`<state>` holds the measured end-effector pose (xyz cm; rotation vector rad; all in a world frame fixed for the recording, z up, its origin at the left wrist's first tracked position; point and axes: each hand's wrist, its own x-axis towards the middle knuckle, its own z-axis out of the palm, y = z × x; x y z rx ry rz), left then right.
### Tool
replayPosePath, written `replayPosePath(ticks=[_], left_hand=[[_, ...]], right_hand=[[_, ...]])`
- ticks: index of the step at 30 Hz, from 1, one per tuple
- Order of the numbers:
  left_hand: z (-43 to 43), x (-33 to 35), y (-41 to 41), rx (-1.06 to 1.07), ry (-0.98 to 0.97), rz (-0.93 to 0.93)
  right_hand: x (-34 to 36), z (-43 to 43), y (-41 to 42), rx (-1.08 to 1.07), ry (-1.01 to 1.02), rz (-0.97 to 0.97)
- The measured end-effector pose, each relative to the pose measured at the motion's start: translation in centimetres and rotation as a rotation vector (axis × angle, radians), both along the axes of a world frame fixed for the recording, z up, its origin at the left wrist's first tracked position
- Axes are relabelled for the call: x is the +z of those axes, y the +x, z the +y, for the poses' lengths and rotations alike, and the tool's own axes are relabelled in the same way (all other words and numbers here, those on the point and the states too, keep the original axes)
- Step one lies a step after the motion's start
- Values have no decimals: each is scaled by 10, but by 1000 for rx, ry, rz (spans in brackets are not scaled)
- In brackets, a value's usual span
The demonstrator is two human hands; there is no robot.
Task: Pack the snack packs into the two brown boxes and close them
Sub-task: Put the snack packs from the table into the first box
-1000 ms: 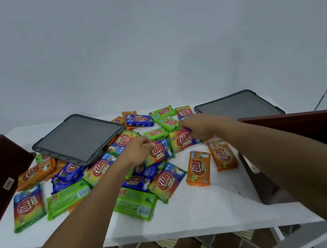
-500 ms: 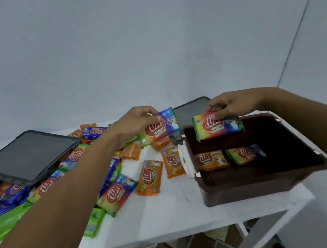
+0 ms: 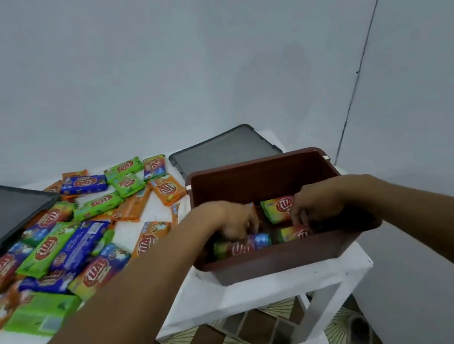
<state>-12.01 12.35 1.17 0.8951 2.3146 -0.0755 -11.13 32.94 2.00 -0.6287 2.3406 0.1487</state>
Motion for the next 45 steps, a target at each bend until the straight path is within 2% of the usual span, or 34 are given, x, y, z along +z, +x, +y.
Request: replayPosePath(ticks=[2,8,12,15,18,20,22,26,28,30,34,35,37,42,45], left_hand=[[-4,-13,5,-27,-74,62],[-16,-13,12,-7,-86,60],[-24,-12,15,-18,-83,236],[-25,-13,15,-71,-214,334],[-27,-7,18,-84,-216,444],[-38,5,19,-104,-157,525],[-60,14,18,-84,-5,563],[-114,15,21,135,486,594],[-151,8,25,231,535,665],[-192,-3,28,342,450,682],[-253,-23,43,496,-54,508],[-259,-28,47,490,-129,483],[-263,-37,51,477,-157,483],[-263,-42,47,563,-12,429],[-273,-39,43,644,118,341]], right_hand=[[-6,1,3,40,12,5],[-13,-2,5,64,11,7],[-18,-10,2,99,14,178],[-20,-15,2,90,73,146],[-15,-19,2,93,48,147],[-8,-22,-1,82,-21,192],[-1,-27,-5,87,-69,279],[6,-46,-5,103,-221,444],[11,-68,-4,136,-316,537],[20,-96,-1,171,-409,628],[36,-155,2,218,-516,671],[37,-168,1,240,-513,648],[37,-195,-2,287,-461,584],[29,-260,-5,430,-116,531],[11,-288,-10,472,4,525]])
